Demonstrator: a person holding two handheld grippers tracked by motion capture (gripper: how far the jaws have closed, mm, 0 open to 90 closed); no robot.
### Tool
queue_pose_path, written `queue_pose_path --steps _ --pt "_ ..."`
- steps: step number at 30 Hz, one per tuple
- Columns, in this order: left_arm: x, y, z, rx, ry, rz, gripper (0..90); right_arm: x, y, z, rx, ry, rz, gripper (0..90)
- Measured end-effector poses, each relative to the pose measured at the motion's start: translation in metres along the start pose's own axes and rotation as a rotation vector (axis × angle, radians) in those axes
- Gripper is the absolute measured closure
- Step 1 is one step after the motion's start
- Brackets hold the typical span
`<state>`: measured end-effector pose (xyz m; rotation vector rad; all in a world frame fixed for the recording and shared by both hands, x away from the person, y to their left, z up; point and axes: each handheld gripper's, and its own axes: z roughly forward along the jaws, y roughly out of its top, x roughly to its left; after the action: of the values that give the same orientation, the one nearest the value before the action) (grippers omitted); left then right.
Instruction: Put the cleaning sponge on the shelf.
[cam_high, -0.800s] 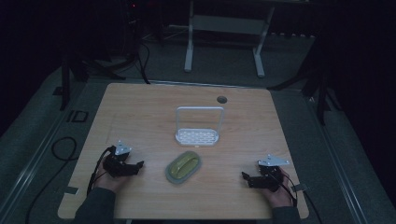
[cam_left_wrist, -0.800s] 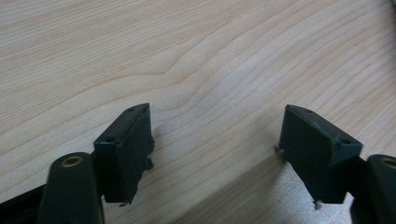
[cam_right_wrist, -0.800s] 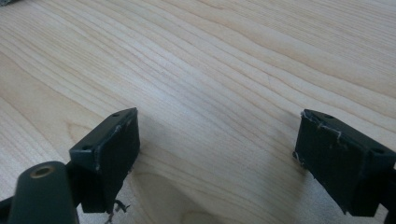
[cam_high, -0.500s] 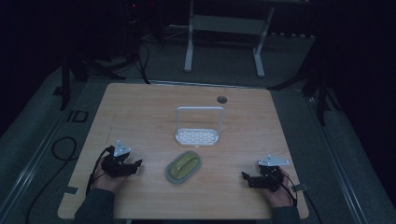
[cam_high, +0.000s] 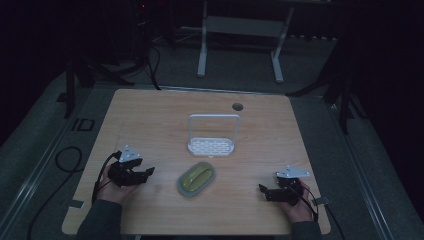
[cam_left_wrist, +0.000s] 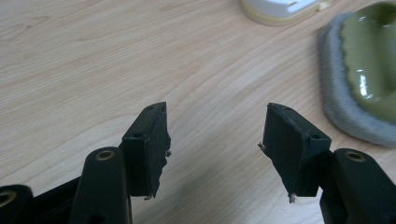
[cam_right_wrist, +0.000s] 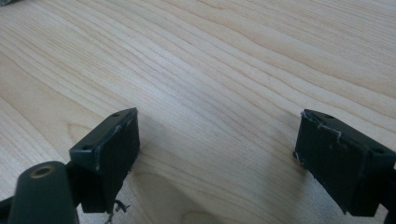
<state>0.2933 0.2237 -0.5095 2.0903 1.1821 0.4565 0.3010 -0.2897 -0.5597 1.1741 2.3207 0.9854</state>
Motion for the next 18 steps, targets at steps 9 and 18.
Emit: queue_pose_path --steps 9,18 --pt "-0.009 0.013 -0.002 0.030 -0.015 0.021 43.0 0.000 0.000 0.000 0.000 0.000 0.000 13.4" --pt "-0.016 0.025 -0.003 0.054 -0.030 0.037 44.8 0.000 0.000 0.000 0.000 0.000 0.000 13.4"
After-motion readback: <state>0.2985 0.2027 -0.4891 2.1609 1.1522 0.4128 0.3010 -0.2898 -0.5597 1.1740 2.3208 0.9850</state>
